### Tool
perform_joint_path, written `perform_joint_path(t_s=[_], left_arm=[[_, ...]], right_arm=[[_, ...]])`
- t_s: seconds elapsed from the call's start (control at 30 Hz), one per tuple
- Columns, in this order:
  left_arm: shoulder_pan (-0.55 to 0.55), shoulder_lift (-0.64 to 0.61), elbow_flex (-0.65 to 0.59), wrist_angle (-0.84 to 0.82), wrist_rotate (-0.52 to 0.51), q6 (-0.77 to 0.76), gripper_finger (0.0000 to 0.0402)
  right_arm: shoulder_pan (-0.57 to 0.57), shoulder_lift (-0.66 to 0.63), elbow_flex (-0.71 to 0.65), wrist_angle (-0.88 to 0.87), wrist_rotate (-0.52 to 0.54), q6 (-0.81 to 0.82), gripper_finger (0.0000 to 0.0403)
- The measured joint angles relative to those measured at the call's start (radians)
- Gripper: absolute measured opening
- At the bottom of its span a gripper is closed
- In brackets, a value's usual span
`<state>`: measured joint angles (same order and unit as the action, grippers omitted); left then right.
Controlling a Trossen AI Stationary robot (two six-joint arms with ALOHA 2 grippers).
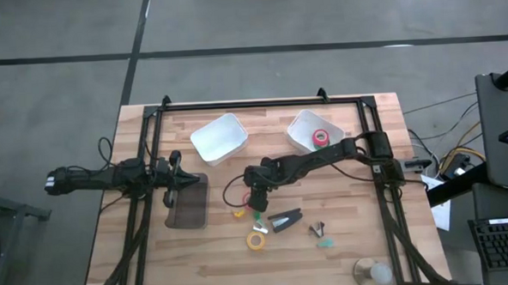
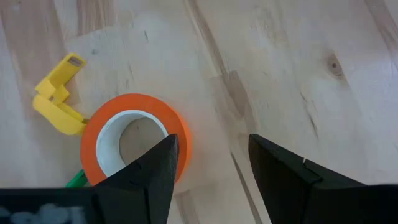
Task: Pick and place Stapler, Stapler remover, tape
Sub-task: Put the orange tape into the right white bin
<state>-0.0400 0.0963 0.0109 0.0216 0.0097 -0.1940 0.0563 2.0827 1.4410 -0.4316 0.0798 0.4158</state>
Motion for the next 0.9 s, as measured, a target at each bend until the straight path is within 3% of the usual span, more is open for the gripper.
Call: perform_joint_path(t_s=[0.9], left_arm=[[0.0, 0.0, 0.0, 0.0, 0.0, 0.0, 0.0012]], right_arm=[[0.016, 0.006, 0.003, 0.027, 0.024, -0.02, 0.0194]])
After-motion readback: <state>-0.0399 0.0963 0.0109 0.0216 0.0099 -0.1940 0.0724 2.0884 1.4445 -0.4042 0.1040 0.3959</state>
